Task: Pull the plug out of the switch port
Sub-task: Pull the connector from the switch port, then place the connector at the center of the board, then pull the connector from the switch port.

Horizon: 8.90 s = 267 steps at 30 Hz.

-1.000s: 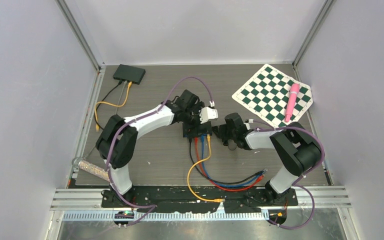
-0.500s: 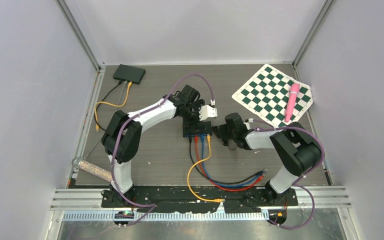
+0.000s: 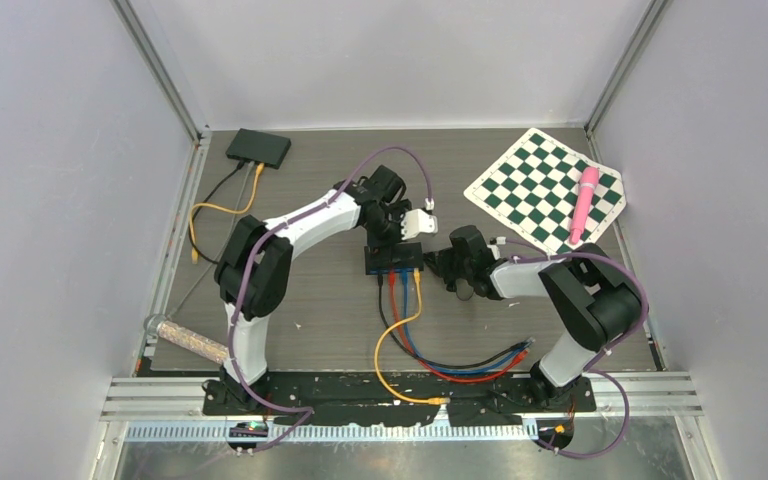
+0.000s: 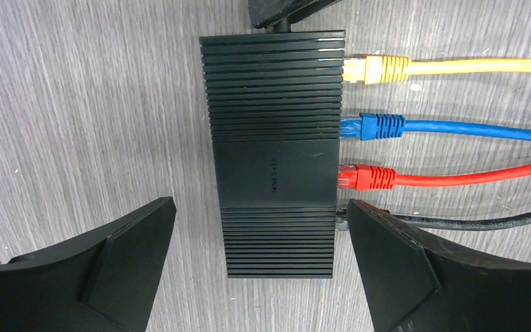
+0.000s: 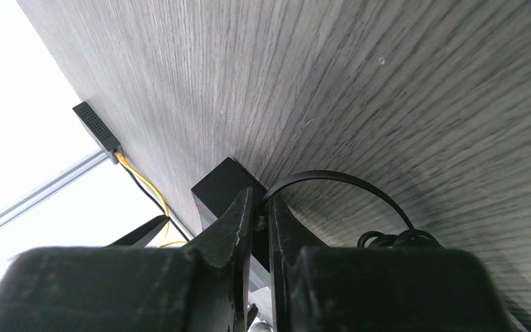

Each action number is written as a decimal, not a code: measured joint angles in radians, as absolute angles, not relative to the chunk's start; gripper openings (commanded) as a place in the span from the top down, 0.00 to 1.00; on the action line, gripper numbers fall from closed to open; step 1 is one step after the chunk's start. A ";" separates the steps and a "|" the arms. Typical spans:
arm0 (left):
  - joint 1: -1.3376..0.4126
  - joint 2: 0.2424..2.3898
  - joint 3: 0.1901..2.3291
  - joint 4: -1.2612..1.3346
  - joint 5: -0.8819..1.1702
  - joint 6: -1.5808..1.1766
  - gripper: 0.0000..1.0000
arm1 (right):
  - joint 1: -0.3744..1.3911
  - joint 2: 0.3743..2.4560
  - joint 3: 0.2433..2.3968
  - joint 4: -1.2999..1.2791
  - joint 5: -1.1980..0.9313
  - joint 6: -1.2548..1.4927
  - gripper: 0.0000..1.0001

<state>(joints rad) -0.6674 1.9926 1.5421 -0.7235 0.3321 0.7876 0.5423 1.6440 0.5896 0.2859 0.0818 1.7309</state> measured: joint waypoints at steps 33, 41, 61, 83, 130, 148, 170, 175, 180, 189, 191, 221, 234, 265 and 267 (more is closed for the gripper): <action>-0.715 2.015 1.505 -0.700 0.212 0.764 0.13 | 0.528 1.663 0.590 0.313 0.047 1.731 0.95; -0.715 2.015 1.505 -0.709 0.202 0.765 0.32 | 0.528 1.663 0.590 0.313 0.047 1.731 0.95; -0.722 2.024 1.530 -0.698 0.207 0.740 0.58 | 0.485 1.600 0.569 0.306 0.040 1.683 0.95; -0.735 2.035 1.558 -0.686 0.227 0.714 0.65 | 0.393 1.629 0.409 0.691 -0.083 1.602 0.95; -0.747 2.079 1.624 -0.727 0.270 0.714 0.66 | 0.338 1.405 0.431 0.354 0.002 1.474 0.95; -0.736 2.019 1.484 -0.676 0.267 0.661 0.00 | 0.311 1.295 0.580 0.102 0.129 1.245 0.92; -0.694 1.536 1.033 -0.053 0.180 0.334 0.01 | 0.268 1.646 0.905 -0.227 -0.078 0.682 0.33; -0.645 1.464 0.944 0.107 0.135 0.230 0.00 | 0.268 1.523 0.825 -0.226 -0.099 0.610 0.17; -0.611 1.377 0.849 0.253 0.080 0.128 0.00 | 0.268 1.283 0.727 -0.165 -0.159 0.554 0.09; -0.606 1.302 0.796 0.347 -0.027 -0.001 0.01 | 0.262 1.128 0.662 -0.130 -0.061 0.533 0.29; -0.605 1.291 0.777 0.356 -0.026 -0.001 0.01 | 0.236 1.135 0.662 -0.154 0.000 0.540 0.32; -0.606 1.330 0.809 0.168 -0.042 -0.076 0.01 | 0.108 1.390 0.839 -0.270 -0.154 0.371 0.27; -0.602 1.521 0.944 0.027 0.231 -0.010 0.01 | 0.186 1.349 0.717 -0.068 -0.450 0.515 0.37; -0.731 1.854 1.267 -0.349 0.316 0.454 0.01 | 0.302 1.578 0.590 0.218 -0.535 0.852 0.42; -0.731 1.864 1.268 -0.349 0.315 0.454 0.01 | 0.302 1.586 0.590 0.224 -0.540 0.856 0.43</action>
<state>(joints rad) -0.7307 1.8641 1.2678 -0.3489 0.3149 0.4541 0.3019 1.5860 0.5903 0.2241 -0.5396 0.8562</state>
